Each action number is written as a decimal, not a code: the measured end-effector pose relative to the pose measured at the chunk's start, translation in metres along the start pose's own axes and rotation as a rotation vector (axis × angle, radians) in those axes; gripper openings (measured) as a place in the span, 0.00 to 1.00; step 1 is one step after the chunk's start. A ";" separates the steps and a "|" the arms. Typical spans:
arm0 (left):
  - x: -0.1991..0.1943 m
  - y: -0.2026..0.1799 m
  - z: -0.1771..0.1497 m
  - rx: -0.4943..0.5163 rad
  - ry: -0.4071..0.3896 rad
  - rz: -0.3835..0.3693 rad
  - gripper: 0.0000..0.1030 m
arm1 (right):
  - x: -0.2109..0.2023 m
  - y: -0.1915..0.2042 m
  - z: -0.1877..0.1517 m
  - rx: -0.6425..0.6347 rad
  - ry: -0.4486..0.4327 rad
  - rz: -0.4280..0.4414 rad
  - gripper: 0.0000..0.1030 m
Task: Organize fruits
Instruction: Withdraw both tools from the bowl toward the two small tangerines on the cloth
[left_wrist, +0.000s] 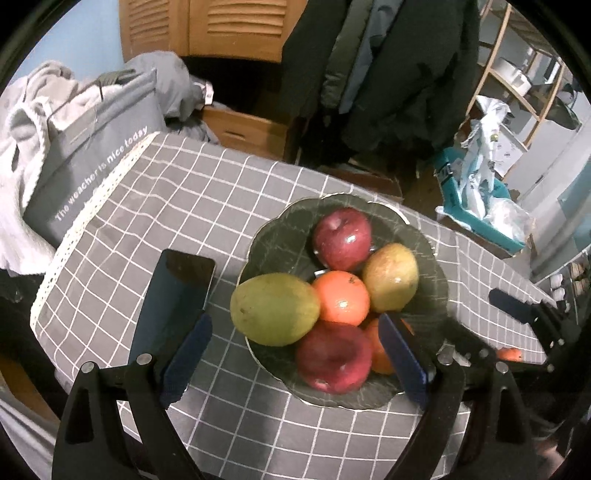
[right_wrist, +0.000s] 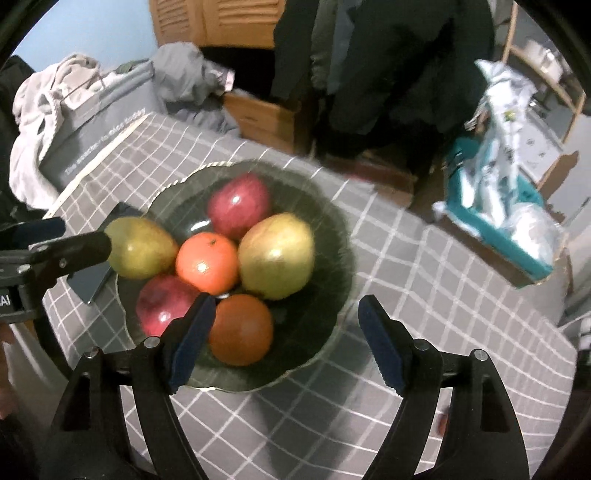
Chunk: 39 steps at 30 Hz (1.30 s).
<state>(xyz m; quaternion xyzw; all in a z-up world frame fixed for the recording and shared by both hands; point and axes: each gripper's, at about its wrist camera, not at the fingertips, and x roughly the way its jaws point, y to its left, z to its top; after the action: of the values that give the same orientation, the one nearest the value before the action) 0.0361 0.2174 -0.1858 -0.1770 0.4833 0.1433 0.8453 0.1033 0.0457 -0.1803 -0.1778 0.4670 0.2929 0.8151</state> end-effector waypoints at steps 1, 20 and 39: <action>-0.003 -0.003 0.000 0.007 -0.006 -0.003 0.90 | -0.006 -0.003 0.000 0.006 -0.011 -0.004 0.78; -0.062 -0.073 -0.004 0.149 -0.121 -0.070 0.96 | -0.108 -0.062 -0.007 0.111 -0.172 -0.079 0.78; -0.084 -0.158 -0.019 0.278 -0.134 -0.157 0.98 | -0.175 -0.140 -0.062 0.223 -0.227 -0.165 0.78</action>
<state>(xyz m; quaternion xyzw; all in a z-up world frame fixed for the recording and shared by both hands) 0.0455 0.0611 -0.0969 -0.0854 0.4255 0.0201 0.9007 0.0841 -0.1513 -0.0576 -0.0896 0.3853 0.1895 0.8987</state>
